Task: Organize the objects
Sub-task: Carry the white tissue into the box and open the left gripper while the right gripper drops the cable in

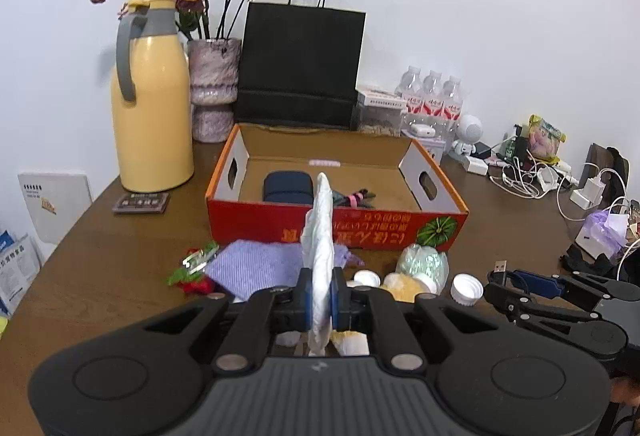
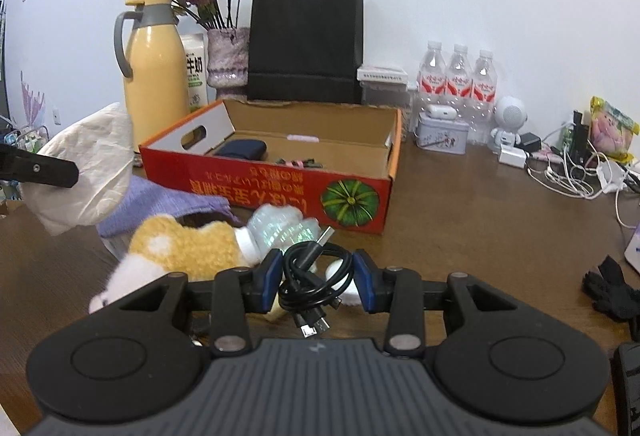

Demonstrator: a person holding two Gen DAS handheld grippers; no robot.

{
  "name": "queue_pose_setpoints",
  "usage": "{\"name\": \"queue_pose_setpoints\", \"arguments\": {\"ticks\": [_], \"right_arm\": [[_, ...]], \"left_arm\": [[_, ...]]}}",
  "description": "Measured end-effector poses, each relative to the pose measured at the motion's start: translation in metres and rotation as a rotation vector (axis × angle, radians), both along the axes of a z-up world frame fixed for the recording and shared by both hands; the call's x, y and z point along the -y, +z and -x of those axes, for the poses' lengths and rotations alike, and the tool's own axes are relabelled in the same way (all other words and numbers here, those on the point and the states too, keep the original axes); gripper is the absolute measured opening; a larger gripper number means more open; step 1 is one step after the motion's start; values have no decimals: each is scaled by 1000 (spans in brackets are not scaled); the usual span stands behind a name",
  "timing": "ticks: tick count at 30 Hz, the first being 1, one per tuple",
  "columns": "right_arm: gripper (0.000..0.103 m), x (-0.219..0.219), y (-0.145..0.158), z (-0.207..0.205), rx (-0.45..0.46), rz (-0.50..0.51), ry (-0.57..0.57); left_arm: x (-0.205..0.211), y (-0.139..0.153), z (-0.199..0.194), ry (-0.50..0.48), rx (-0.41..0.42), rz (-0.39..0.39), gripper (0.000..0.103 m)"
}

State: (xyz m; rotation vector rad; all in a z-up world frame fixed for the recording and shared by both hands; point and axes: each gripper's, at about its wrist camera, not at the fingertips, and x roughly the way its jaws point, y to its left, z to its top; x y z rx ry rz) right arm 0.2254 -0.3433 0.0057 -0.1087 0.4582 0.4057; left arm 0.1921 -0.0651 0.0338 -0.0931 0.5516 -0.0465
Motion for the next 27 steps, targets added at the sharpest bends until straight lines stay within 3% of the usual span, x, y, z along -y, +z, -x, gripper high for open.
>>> {"name": "queue_pose_setpoints", "arguments": {"ticks": [13, 27], "right_arm": [[39, -21, 9, -18, 40, 2, 11], [39, -45, 20, -67, 102, -32, 9]], "left_arm": [[-8, 15, -28, -11, 61, -19, 7], [-14, 12, -94, -33, 104, -13, 7]]}}
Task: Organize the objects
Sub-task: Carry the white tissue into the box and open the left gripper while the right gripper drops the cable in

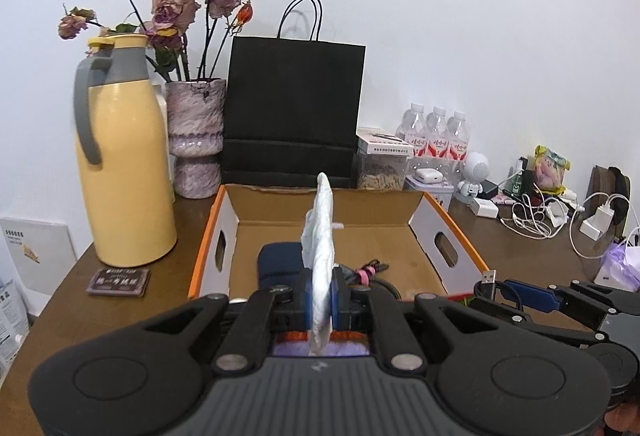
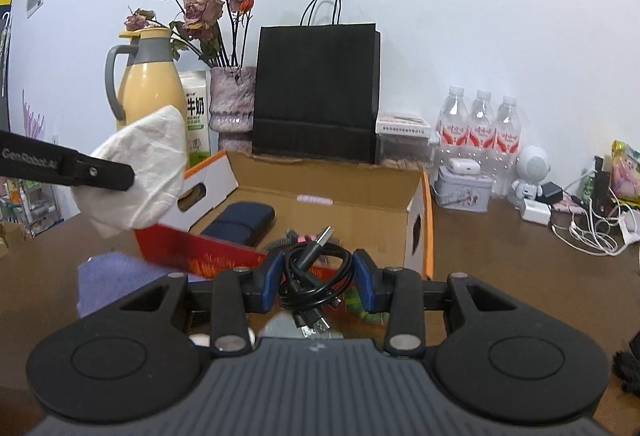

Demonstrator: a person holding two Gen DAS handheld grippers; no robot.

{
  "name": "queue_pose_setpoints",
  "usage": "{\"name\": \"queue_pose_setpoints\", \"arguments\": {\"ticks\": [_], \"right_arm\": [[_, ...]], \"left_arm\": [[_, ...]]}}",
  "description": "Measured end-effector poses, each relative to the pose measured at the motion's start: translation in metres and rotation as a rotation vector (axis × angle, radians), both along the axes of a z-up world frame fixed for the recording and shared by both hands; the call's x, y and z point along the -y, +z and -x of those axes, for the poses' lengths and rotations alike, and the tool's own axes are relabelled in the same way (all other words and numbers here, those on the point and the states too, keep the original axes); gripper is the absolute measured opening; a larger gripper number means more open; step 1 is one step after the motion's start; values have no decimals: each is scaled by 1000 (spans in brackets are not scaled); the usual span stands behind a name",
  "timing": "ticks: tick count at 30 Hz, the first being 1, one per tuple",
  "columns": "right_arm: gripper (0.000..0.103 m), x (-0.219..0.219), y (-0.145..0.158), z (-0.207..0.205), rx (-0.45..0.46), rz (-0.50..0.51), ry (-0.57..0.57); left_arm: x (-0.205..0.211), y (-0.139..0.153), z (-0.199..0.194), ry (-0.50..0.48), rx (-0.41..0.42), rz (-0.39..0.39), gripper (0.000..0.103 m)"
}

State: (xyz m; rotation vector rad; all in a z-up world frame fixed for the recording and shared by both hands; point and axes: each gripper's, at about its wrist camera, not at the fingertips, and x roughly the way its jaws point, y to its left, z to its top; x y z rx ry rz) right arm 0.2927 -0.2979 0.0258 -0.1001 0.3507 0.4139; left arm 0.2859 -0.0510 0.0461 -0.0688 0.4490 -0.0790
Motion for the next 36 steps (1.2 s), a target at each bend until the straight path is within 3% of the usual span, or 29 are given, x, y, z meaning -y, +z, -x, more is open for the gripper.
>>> {"name": "queue_pose_setpoints", "arguments": {"ticks": [14, 20, 33, 36], "right_arm": [[39, -32, -9, -73, 17, -6, 5], [39, -38, -16, -101, 6, -1, 8], [39, -45, -29, -127, -23, 49, 4], [40, -47, -30, -129, -41, 56, 4]], "left_arm": [[-20, -15, -76, 23, 33, -4, 7], [-32, -22, -106, 20, 10, -8, 7], [-38, -40, -138, -19, -46, -53, 7], [-35, -41, -139, -15, -42, -71, 12]]}}
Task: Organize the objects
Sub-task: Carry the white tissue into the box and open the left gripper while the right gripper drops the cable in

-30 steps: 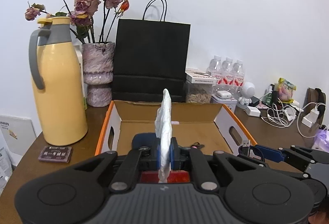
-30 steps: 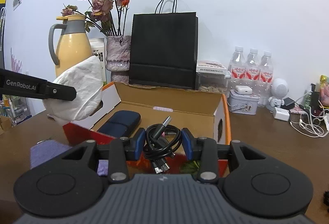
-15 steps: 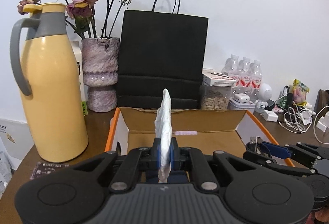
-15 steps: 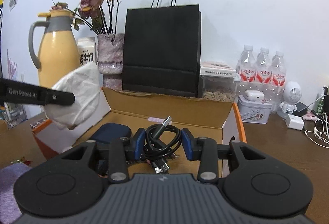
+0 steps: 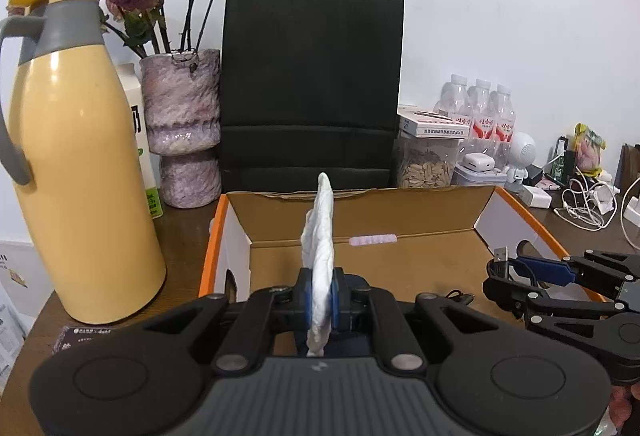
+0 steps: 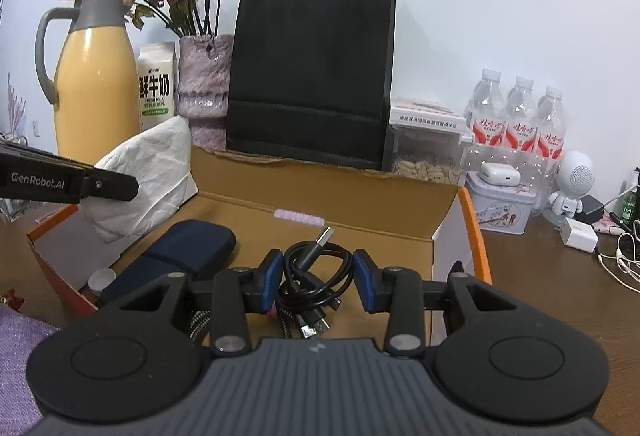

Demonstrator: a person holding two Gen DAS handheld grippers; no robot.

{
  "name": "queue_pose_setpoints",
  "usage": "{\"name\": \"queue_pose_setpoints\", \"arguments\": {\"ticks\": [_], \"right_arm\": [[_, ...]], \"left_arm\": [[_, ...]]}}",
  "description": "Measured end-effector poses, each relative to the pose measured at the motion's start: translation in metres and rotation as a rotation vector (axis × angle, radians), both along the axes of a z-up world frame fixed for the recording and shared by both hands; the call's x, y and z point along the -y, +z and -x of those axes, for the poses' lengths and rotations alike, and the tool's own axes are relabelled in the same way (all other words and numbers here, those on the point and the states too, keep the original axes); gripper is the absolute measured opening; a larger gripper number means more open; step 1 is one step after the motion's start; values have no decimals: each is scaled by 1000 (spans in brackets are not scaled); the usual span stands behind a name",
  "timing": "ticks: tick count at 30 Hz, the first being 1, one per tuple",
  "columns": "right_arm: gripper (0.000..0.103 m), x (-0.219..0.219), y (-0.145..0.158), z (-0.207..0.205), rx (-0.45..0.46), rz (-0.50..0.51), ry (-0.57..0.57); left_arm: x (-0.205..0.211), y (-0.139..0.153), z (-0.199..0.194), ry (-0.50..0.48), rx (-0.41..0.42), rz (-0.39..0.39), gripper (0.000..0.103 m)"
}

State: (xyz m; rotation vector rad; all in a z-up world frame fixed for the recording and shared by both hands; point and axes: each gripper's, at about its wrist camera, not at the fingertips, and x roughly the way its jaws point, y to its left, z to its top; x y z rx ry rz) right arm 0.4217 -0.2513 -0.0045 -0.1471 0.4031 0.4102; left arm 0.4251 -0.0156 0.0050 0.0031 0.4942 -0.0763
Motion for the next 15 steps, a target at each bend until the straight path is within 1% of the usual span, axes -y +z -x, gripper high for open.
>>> {"name": "queue_pose_setpoints", "arguments": {"ticks": [1, 2, 3, 4, 5, 6, 7, 15], "right_arm": [[43, 0, -1, 0, -4, 1, 0], [48, -1, -1, 0, -7, 3, -6], [61, -1, -1, 0, -9, 6, -8], [80, -1, -1, 1, -7, 8, -8], [88, -2, 0, 2, -1, 8, -11], [99, -2, 1, 4, 6, 10, -12], [103, -2, 2, 5, 13, 11, -11], [103, 0, 3, 4, 10, 2, -23]], "left_arm": [[1, 0, 0, 2, 1, -7, 12], [2, 0, 1, 4, 4, -8, 25], [2, 0, 1, 5, 4, -7, 37], [2, 0, 1, 6, 4, -3, 72], [2, 1, 1, 10, 9, 1, 99], [2, 2, 2, 17, 22, 5, 103], [2, 3, 3, 23, 39, 8, 103], [1, 3, 2, 46, 36, 15, 103]]}}
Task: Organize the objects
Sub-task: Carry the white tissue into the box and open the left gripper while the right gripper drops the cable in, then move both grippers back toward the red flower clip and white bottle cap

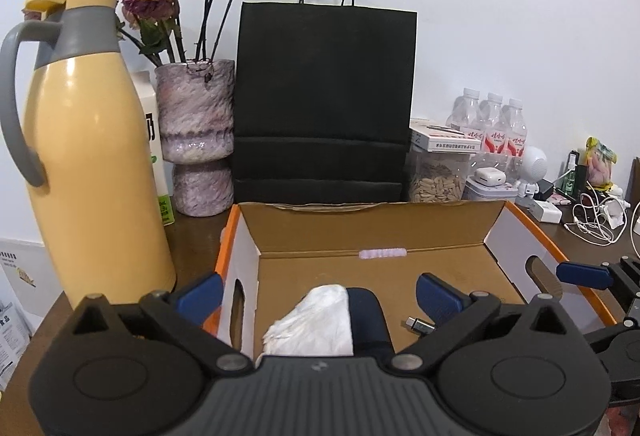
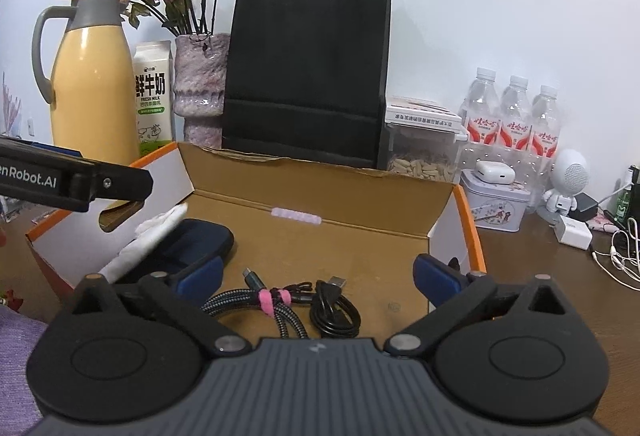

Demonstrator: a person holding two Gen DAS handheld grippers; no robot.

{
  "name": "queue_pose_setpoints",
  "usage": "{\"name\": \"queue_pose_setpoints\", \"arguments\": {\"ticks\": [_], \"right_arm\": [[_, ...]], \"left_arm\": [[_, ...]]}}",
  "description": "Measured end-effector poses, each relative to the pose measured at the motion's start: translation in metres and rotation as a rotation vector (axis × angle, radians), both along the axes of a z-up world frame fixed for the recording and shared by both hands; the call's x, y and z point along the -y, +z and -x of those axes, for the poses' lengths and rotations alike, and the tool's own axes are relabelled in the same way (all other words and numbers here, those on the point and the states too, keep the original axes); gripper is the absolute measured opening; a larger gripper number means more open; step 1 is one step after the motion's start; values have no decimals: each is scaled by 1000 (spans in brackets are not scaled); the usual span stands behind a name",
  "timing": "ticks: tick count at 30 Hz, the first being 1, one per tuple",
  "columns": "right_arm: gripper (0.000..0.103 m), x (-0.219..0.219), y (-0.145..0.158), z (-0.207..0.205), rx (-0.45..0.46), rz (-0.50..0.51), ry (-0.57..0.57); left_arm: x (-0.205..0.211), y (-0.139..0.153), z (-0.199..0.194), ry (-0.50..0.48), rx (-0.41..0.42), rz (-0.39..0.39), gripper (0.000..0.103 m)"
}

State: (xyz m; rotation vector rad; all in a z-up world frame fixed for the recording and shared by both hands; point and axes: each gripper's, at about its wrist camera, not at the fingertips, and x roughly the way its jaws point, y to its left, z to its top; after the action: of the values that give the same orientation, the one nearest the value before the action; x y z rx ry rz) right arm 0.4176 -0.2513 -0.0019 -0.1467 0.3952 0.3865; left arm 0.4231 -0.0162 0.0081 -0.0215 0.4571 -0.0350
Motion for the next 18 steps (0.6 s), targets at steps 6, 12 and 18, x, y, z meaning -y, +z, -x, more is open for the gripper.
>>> {"name": "queue_pose_setpoints", "arguments": {"ticks": [6, 12, 18], "right_arm": [[103, 0, 0, 0, 0, 4, -1], [103, 0, 2, 6, 7, 4, -1], [103, 3, 9, 20, 36, 0, -7]], "left_arm": [[-1, 0, 1, 4, 1, 1, 103], [1, 2, 6, 16, 6, -1, 103], [2, 8, 24, 30, 39, -11, 103]]}}
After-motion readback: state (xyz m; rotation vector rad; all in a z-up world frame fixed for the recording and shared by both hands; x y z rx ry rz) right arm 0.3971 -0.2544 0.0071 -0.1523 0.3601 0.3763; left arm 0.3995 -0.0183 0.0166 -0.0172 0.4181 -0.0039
